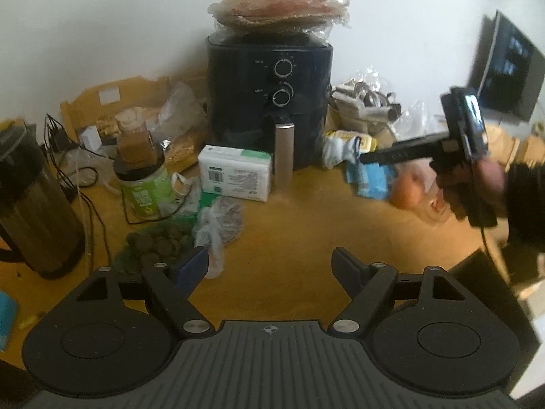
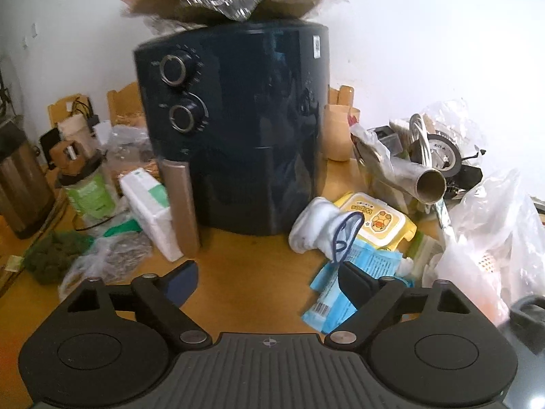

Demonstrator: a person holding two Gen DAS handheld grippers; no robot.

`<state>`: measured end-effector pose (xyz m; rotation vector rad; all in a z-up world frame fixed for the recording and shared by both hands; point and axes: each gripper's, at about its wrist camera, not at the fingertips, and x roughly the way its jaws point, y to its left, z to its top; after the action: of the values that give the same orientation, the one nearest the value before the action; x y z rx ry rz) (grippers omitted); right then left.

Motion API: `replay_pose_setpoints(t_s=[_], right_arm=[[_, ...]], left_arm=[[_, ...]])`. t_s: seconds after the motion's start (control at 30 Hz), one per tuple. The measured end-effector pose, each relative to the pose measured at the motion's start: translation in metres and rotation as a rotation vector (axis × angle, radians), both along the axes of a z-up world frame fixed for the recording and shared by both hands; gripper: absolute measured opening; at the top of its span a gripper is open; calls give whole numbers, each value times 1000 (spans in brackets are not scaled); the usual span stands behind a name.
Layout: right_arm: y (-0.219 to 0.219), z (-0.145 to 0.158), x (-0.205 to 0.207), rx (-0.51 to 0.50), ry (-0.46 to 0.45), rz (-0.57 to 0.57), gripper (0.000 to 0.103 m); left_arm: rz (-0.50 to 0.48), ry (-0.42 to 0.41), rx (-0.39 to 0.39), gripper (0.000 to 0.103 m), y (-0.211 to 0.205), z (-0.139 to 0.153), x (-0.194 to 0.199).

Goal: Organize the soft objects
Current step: 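Lower the right tool onto the white sock and close on it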

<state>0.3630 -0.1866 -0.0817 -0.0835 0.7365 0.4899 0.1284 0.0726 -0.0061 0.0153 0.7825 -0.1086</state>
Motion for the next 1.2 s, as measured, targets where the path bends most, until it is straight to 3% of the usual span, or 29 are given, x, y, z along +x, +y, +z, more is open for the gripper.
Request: replay_pose_setpoints(t_s=[0.17, 0.5, 0.6, 0.67, 0.83, 1.0, 1.13, 1.2], right_arm=[[3, -24, 21, -45, 2, -24, 64], [9, -57, 47, -78, -64, -112, 53], [10, -66, 55, -68, -73, -135, 42], [10, -70, 60, -45, -80, -157, 30], [7, -77, 69, -37, -103, -235, 28], [4, -87, 77, -21, -70, -239, 25], [0, -88, 81, 2, -50, -223, 5], [0, -85, 80, 13, -49, -215, 4]], left_arm=[[0, 20, 37, 79, 1, -6, -2], [32, 46, 18, 79, 15, -9, -5], [43, 59, 16, 79, 21, -11, -6], [43, 71, 13, 79, 24, -13, -7], [54, 87, 3, 79, 31, -16, -9], [53, 86, -11, 79, 34, -15, -9], [42, 75, -18, 79, 35, -15, -9], [37, 71, -20, 79, 35, -15, -8]])
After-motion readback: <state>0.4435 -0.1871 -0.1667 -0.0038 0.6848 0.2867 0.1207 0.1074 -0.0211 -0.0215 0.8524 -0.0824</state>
